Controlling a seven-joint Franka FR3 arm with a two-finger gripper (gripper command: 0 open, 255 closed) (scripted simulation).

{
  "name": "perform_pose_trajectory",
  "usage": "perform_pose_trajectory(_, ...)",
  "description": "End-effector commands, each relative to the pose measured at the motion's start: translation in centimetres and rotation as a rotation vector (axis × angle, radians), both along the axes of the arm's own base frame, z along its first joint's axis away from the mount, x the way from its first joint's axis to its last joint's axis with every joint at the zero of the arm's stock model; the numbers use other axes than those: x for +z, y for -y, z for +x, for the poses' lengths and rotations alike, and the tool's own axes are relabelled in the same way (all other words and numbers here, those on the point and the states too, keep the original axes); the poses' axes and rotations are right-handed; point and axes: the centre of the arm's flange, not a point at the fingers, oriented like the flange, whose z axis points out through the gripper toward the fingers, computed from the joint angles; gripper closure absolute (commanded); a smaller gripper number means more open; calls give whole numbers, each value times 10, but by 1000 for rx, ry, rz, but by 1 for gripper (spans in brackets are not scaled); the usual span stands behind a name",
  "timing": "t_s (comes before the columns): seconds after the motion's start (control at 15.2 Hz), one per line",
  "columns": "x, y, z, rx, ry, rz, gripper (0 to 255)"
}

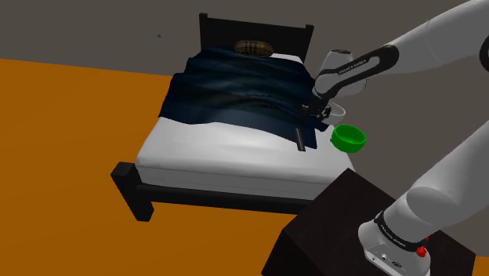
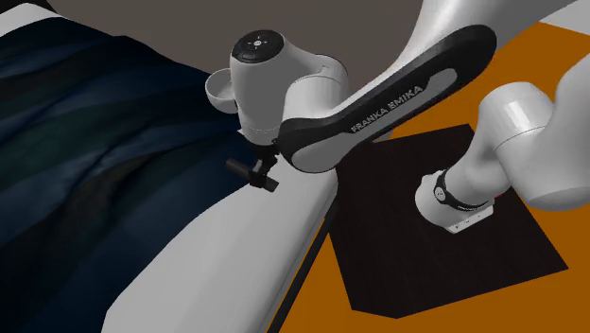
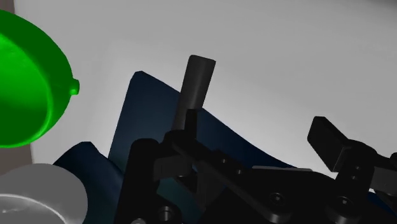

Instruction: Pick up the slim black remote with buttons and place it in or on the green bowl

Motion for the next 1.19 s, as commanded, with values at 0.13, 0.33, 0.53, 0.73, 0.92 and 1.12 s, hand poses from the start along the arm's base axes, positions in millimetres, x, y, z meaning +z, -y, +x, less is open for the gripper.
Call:
perform_pose_trajectory(0.13,-44,29,15,-84,-2,22,0)
perform_pose_trajectory(0.33,-77,50,25,-145,-4,38,0)
perform_pose_trajectory(0.53,-111,70,34,-207,-7,55,0)
perform_pose_trajectory(0.73,-146,91,41,-269,-9,71,0)
perform_pose_trajectory(0.92,-157,91,42,-270,-9,72,0)
perform_pose_trajectory(1.12,-173,90,43,-270,-9,72,0)
